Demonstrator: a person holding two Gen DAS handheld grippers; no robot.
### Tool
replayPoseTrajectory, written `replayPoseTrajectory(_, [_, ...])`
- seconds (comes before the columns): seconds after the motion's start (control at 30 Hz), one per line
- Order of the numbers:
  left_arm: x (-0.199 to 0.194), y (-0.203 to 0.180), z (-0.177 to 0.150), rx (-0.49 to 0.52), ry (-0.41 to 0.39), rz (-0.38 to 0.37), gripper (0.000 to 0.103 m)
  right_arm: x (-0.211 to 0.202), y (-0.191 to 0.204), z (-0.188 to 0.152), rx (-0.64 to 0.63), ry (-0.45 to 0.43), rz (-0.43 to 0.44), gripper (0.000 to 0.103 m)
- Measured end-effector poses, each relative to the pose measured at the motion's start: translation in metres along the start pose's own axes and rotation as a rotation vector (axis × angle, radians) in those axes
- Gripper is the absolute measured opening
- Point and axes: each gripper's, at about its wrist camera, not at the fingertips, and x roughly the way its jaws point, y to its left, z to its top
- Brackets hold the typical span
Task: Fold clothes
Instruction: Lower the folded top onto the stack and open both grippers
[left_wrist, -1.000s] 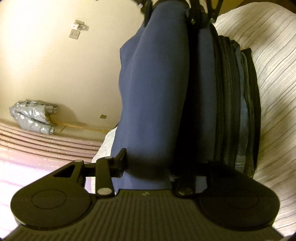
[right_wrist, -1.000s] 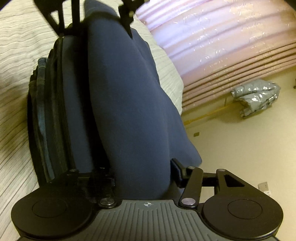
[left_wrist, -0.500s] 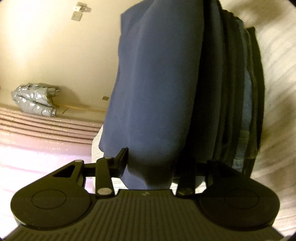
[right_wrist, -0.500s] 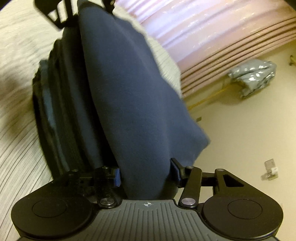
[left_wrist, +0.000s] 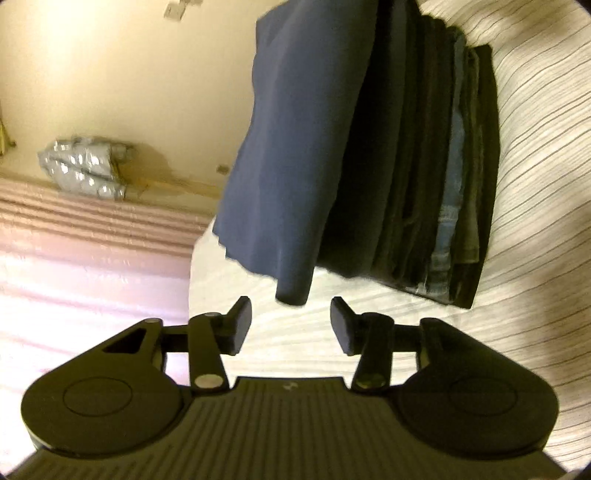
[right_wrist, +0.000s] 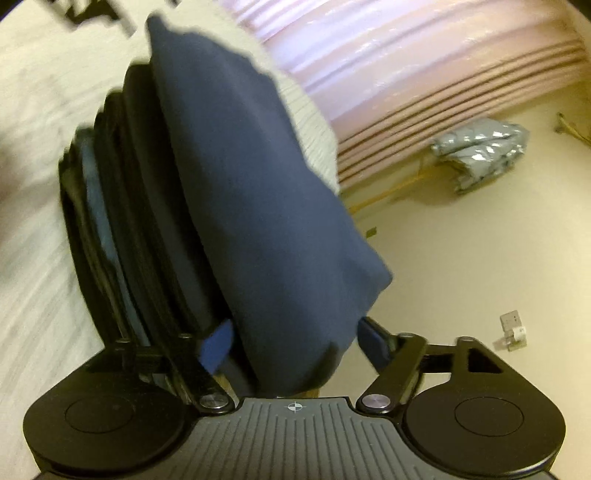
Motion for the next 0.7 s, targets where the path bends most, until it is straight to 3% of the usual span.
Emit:
replayPoseTrajectory(0.2, [0.015,-0.004,0.015,0.005,-0.03,-0.024,0.045,0.0,0.002,0.012,0.003,0.004,0.021,0.076])
replayPoseTrajectory(0.4, [0.011,0.006,0.007,-0.069,-0.002,-0.068,0.045,0.004,-0.013,-0.006,0.157,0.117,0.122,0.076])
replayPoseTrajectory(0.5, [0.0,0.026,-0.002,-0.209,0.022,-0.101,0.045,-0.014,-0.027,-0.013,0.303,0.11,0.172,0.076])
replayPoseTrajectory(0.7, [-0.011,0.096,-0.001,-0.642,-0.001,-0.164,0.044,-0.026,-0.094,-0.018,0.824,-0.019,0.302,0.076])
